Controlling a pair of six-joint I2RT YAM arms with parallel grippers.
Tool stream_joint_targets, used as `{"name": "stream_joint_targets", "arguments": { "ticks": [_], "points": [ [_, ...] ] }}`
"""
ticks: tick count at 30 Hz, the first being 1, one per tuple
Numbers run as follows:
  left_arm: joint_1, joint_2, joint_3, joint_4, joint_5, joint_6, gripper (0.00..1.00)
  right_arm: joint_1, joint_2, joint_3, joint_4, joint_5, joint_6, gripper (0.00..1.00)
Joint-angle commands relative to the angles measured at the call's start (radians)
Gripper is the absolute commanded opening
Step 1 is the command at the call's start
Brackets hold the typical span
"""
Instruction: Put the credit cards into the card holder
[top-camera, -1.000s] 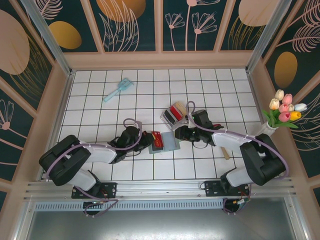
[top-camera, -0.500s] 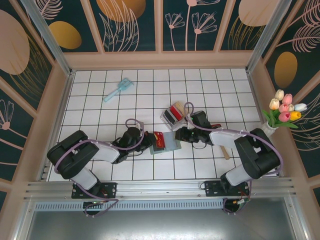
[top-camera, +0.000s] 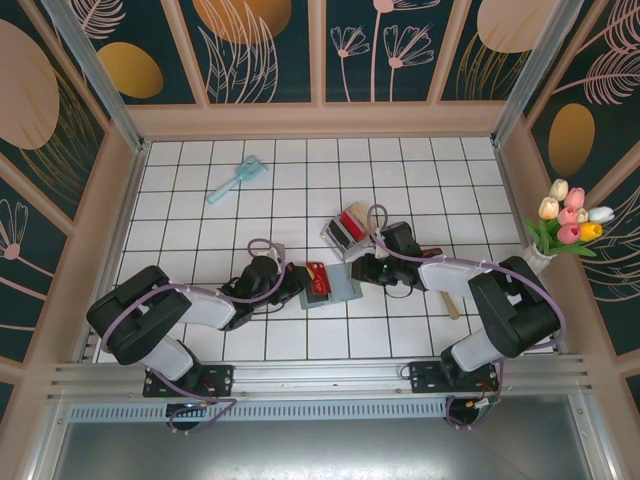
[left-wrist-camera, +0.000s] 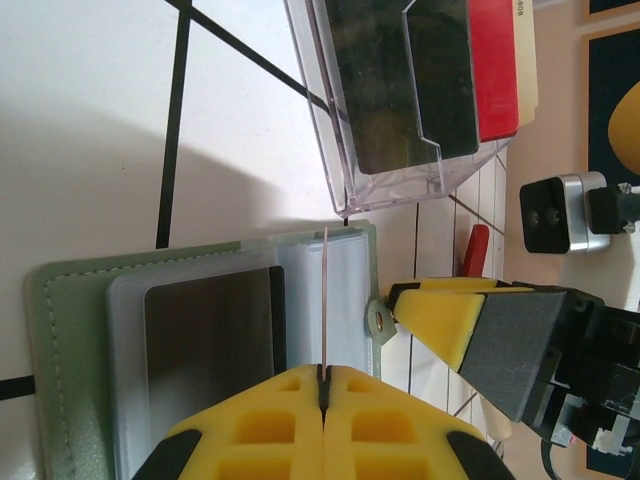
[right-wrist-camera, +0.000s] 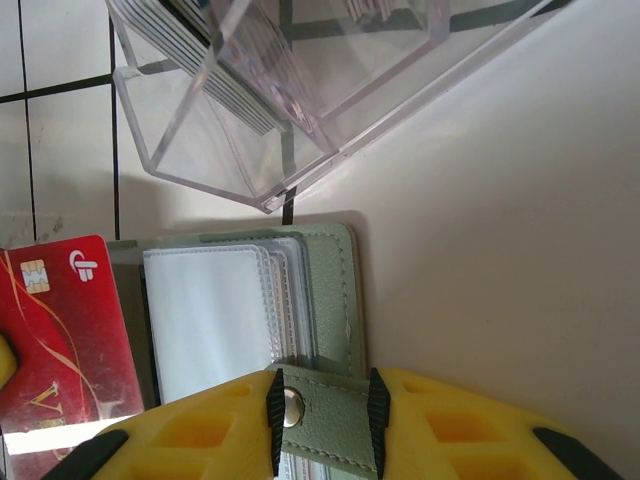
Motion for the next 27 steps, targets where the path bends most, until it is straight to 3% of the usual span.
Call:
{"name": "stream_joint_targets", "arguments": {
  "ticks": [1, 11, 27],
  "points": [
    [-0.007, 0.035, 0.020, 0.036, 0.005, -0.019, 0.00, 0.008, 0.013, 0.003, -0.049, 0.042, 0.003, 0.32],
    [-0.033, 0.119, 0.064, 0.020, 0.009, -0.008, 0.00, 0.008, 0.028, 0.007, -0.038, 0.017, 0.003, 0.33],
    [-0.049, 0.100, 0.051, -0.061, 0.067, 0.004, 0.00, 0.009, 0.036, 0.008, -0.044, 0.026, 0.004, 0.33]
  ]
}}
